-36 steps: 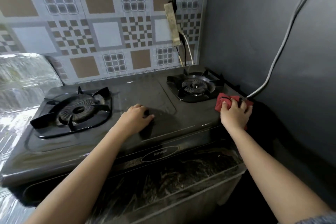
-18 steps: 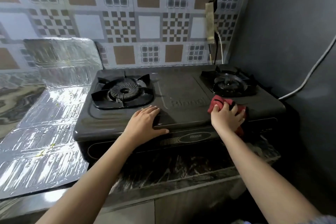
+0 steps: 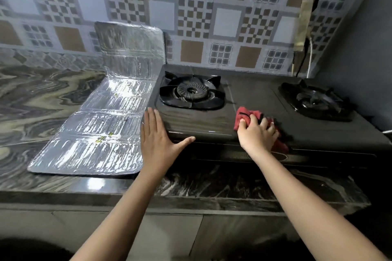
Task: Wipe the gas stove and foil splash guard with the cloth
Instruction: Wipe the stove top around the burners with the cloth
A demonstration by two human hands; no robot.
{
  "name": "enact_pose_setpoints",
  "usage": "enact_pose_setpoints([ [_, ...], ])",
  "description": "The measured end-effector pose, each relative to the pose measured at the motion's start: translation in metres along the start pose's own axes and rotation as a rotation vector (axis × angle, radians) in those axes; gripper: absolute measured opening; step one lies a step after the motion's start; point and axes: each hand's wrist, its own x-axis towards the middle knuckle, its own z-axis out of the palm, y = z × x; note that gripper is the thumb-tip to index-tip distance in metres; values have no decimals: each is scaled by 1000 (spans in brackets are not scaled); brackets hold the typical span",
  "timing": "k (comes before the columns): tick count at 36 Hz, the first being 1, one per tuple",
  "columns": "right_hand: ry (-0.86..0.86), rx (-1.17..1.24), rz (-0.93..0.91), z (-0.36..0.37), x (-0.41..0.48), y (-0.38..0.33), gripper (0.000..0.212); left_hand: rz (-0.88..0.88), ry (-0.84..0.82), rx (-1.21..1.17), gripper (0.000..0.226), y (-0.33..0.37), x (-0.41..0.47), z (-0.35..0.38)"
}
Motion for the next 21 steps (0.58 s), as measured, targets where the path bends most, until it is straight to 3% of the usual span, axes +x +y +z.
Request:
enact_pose_setpoints([
  [7, -56, -27, -114, 10, -14, -29, 51, -177, 45, -181, 135, -20, -7, 6],
  [21, -165, -37, -434, 30, -39, -86, 52, -198, 29, -802, 106, -50, -18, 31],
])
